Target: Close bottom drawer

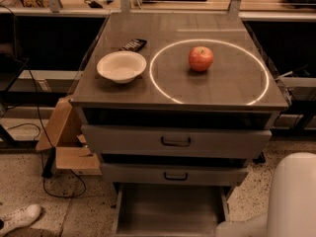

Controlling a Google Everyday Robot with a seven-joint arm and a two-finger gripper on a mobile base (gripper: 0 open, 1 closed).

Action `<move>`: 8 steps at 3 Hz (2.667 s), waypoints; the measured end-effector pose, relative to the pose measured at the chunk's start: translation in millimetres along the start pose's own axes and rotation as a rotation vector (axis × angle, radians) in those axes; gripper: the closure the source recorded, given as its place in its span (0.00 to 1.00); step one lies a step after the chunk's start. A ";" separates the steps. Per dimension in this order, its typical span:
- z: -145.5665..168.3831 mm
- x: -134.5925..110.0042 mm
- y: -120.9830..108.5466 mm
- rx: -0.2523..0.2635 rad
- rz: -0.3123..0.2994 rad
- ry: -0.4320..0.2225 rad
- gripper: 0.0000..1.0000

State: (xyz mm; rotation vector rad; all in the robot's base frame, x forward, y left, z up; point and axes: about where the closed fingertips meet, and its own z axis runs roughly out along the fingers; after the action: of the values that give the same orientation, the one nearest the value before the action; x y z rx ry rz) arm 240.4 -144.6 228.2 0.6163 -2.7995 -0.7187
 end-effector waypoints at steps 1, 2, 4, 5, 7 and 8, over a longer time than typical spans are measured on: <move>12.6 -11.8 -11.1 -0.024 0.031 -0.020 1.00; 31.2 -35.6 -33.7 -0.050 0.077 -0.053 1.00; 38.3 -43.4 -41.8 -0.051 0.095 -0.061 1.00; 19.7 -80.1 -43.5 -0.064 0.145 -0.179 1.00; 1.7 -109.1 -41.0 -0.057 0.153 -0.273 1.00; 1.6 -109.0 -41.1 -0.057 0.153 -0.273 1.00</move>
Offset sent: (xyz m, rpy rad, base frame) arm 0.0698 -0.0005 -0.0798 0.0651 0.0065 -0.1693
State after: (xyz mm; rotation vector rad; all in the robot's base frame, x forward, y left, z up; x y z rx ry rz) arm 351.9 -129.0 198.3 0.3084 -3.0171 -0.9087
